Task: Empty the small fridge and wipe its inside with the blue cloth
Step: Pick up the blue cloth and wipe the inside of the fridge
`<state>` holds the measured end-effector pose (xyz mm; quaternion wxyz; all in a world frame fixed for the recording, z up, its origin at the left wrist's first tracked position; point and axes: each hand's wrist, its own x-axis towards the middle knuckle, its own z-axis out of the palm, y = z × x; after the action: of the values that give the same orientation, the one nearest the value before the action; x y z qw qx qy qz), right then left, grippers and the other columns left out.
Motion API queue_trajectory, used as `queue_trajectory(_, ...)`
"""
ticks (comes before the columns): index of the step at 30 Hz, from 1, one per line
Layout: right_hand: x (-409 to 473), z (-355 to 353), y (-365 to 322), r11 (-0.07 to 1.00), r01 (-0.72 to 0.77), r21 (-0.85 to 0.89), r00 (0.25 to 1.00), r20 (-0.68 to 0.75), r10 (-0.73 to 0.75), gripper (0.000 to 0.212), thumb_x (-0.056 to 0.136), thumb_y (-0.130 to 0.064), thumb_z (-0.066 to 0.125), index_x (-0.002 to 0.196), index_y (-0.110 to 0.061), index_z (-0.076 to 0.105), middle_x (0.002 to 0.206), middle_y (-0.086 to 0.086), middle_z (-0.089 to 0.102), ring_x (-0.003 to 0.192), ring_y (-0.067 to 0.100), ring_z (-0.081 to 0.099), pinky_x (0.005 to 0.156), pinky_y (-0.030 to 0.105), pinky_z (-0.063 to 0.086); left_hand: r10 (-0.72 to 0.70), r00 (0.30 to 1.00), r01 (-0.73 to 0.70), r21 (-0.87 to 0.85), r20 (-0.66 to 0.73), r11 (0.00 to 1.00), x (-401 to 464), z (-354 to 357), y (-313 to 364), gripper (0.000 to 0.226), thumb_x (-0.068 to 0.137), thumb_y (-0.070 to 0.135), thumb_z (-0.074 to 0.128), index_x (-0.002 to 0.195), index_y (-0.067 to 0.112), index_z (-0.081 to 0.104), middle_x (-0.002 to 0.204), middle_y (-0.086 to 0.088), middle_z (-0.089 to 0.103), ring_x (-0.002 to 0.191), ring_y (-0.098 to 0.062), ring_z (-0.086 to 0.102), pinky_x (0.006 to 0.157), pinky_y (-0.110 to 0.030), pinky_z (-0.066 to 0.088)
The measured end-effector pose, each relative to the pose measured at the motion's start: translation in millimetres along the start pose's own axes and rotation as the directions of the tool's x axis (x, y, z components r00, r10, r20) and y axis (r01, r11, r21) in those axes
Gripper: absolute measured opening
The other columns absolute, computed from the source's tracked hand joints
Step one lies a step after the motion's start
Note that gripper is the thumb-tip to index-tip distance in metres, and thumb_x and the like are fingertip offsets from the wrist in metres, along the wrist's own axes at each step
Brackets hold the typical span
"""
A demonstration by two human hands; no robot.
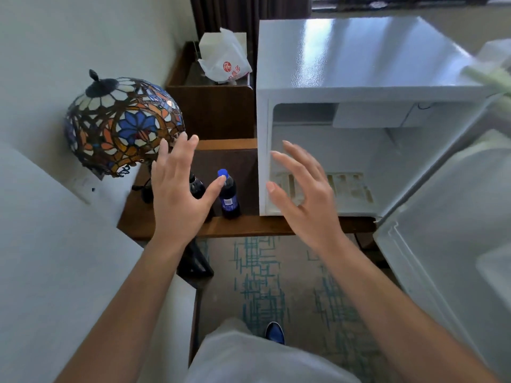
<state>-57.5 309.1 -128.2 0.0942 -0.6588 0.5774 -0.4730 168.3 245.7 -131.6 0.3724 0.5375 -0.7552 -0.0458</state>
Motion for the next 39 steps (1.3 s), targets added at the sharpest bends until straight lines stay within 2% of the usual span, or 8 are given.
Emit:
queue_trajectory(3, -15.4, -5.8, -10.5, 0.996, 0.043, -0.075, 0.996, -0.071, -0.049, 0.047, 0.1, -0.037, 0.063, 0.144, -0.019, 0.059, 0.158, 0.004, 0.048, 0.154, 0.021, 0.035, 0.122, 0.05, 0.036, 0.084, 0.995, -0.08, 0.081, -0.045, 0.993, -14.3, -9.3, 7.8, 0.072, 0.098, 0.048, 0.063, 0.159, 0.026, 0.03, 0.169, -0.004, 0.025, 0.16, -0.032, 0.009, 0.125, -0.063, 0.015)
queue_trajectory(8, -46.6, -9.5, -36.0, 0.991, 0.044, -0.123, 0.987, -0.146, -0.062, 0.046, 0.101, -0.036, 0.061, 0.143, -0.016, 0.06, 0.157, 0.007, 0.05, 0.153, 0.025, 0.037, 0.12, 0.052, 0.038, 0.167, 0.983, -0.161, 0.076, -0.082, 0.984, -41.4, -22.6, 14.1, 0.064, 0.101, 0.048, 0.057, 0.157, 0.024, 0.037, 0.169, -0.007, 0.025, 0.159, -0.035, 0.009, 0.123, -0.067, 0.014)
queue_trajectory(14, -84.5, -26.7, -78.4, 0.981, -0.023, -0.193, 0.984, -0.18, -0.013, 0.048, 0.101, -0.039, 0.058, 0.146, -0.02, 0.057, 0.16, 0.004, 0.046, 0.155, 0.021, 0.033, 0.123, 0.049, 0.035, 0.156, 0.986, -0.155, 0.017, -0.065, 0.988, -65.0, -46.2, 14.5, 0.063, 0.102, 0.05, 0.051, 0.159, 0.026, 0.034, 0.17, -0.007, 0.024, 0.159, -0.035, 0.008, 0.122, -0.069, 0.014)
queue_trajectory(20, -124.4, -62.7, -110.6, 0.946, -0.156, -0.283, 0.967, -0.239, 0.088, 0.053, 0.103, -0.046, 0.052, 0.152, -0.026, 0.05, 0.165, -0.003, 0.038, 0.157, 0.017, 0.027, 0.125, 0.046, 0.033, 0.164, 0.986, -0.164, -0.017, -0.001, 0.986, -92.7, -69.6, 25.0, 0.061, 0.103, 0.053, 0.046, 0.159, 0.03, 0.034, 0.171, -0.004, 0.021, 0.16, -0.034, 0.005, 0.122, -0.07, 0.012)
queue_trajectory(25, -152.2, -93.5, -130.0, 0.906, -0.184, -0.382, 0.952, -0.298, 0.068, 0.053, 0.103, -0.051, 0.048, 0.152, -0.03, 0.048, 0.166, -0.003, 0.038, 0.157, 0.019, 0.027, 0.122, 0.053, 0.036, 0.247, 0.969, -0.245, -0.05, 0.033, 0.968, -97.1, -82.3, 55.1, 0.064, 0.103, 0.061, 0.035, 0.161, 0.033, 0.028, 0.172, -0.004, 0.015, 0.16, -0.034, 0.001, 0.122, -0.071, 0.009)
queue_trajectory(30, -180.5, -128.8, -146.4, 0.86, -0.212, -0.463, 0.944, -0.325, 0.058, 0.056, 0.103, -0.056, 0.045, 0.153, -0.031, 0.047, 0.167, -0.001, 0.035, 0.155, 0.023, 0.033, 0.119, 0.054, 0.038, 0.344, 0.937, -0.342, -0.053, 0.056, 0.938, -102.6, -84.8, 87.6, 0.065, 0.103, 0.062, 0.034, 0.161, 0.032, 0.028, 0.173, -0.005, 0.012, 0.16, -0.036, 0.0, 0.123, -0.069, 0.006)
queue_trajectory(35, -216.2, -169.9, -157.9, 0.825, -0.238, -0.512, 0.932, -0.359, 0.047, 0.057, 0.103, -0.056, 0.045, 0.154, -0.031, 0.046, 0.169, -0.001, 0.031, 0.159, 0.024, 0.023, 0.126, 0.044, 0.024, 0.431, 0.899, -0.425, -0.092, 0.071, 0.901, -117.7, -90.9, 121.8, 0.065, 0.103, 0.06, 0.037, 0.161, 0.032, 0.028, 0.173, -0.004, 0.009, 0.16, -0.034, -0.002, 0.124, -0.065, 0.003)
queue_trajectory(39, -259.2, -210.2, -166.9, 0.83, -0.258, -0.494, 0.908, -0.418, 0.034, 0.056, 0.103, -0.056, 0.045, 0.153, -0.031, 0.047, 0.169, -0.001, 0.031, 0.16, 0.023, 0.019, 0.125, 0.054, 0.027, 0.491, 0.87, -0.478, -0.165, 0.046, 0.862, -146.0, -97.8, 165.8, 0.062, 0.104, 0.054, 0.044, 0.16, 0.029, 0.032, 0.173, -0.003, 0.011, 0.16, -0.033, 0.001, 0.125, -0.065, 0.008)
